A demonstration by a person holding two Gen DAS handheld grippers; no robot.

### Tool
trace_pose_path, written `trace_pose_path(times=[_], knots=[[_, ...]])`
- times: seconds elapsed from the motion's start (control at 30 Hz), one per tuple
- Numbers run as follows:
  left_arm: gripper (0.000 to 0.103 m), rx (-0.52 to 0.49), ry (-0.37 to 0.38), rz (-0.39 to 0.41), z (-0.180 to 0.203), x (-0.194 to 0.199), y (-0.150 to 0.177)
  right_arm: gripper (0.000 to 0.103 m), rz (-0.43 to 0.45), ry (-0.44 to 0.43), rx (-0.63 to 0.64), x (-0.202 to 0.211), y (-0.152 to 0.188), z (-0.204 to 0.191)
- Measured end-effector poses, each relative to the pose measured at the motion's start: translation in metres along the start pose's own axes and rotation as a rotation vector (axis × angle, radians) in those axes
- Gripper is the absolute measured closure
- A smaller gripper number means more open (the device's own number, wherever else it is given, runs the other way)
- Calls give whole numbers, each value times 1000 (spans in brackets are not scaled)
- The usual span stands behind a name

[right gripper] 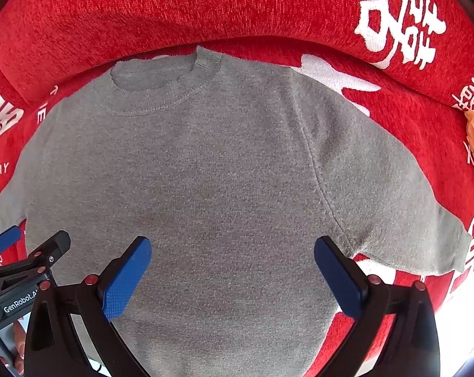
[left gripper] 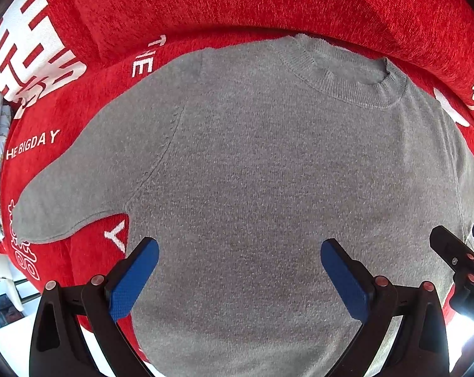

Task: Fold small clothes

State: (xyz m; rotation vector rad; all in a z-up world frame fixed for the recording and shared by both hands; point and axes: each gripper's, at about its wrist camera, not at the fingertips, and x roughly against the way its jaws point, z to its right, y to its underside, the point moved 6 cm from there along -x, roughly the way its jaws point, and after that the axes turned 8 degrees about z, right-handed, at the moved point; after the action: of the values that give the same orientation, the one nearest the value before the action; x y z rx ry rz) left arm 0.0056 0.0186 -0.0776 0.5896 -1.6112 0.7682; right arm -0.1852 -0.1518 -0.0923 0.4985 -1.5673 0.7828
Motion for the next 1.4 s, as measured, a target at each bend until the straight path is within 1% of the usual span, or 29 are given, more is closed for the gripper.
trace_pose_path(times=[0.67,1.4], knots=[[0,-1,-5,3,-8,1,-1,0,3,7,-6,-2,2,-10],[0,3,1,10,-15,1,0,0,4,8,-11,-2,0,-10]])
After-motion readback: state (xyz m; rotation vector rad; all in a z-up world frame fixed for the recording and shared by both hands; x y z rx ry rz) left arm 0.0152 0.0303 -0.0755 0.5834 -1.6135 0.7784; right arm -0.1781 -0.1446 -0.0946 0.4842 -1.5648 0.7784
